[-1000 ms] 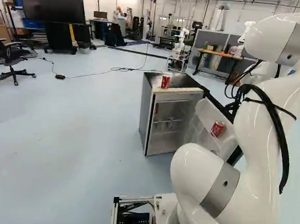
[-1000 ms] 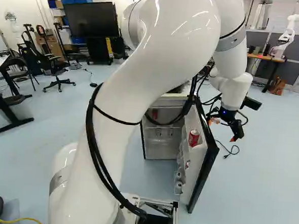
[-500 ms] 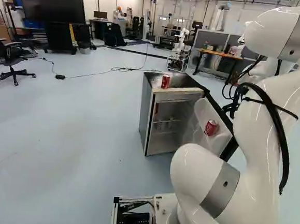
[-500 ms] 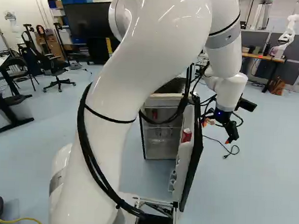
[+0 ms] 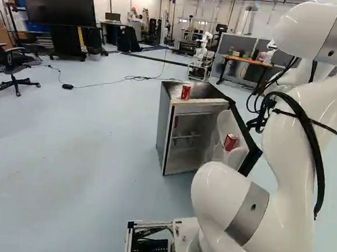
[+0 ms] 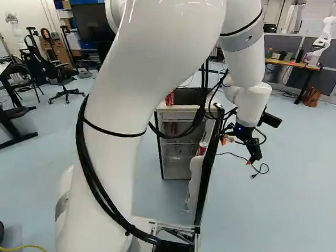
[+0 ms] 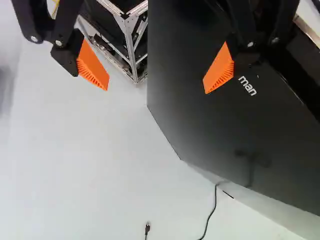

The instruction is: Grab a drink from the fridge

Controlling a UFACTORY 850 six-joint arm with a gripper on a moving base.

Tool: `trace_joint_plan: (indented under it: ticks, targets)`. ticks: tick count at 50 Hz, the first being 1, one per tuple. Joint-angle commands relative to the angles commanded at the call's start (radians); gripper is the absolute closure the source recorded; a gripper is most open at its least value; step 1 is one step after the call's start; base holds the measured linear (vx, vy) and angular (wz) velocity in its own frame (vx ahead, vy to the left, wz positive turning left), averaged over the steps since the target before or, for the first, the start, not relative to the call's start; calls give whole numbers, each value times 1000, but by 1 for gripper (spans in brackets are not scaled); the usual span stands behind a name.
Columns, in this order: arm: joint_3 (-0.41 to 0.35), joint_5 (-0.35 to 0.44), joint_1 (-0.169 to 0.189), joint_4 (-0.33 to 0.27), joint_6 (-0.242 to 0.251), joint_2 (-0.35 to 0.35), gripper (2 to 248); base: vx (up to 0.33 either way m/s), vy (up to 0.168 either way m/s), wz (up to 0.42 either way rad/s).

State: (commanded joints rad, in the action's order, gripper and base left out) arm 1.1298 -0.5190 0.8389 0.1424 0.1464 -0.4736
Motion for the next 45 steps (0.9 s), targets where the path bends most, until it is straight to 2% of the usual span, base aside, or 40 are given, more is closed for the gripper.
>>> trace_joint_plan:
  ticks: [45]
  targets:
    - [-200,0,-52,0,0,141,3,0,0,0]
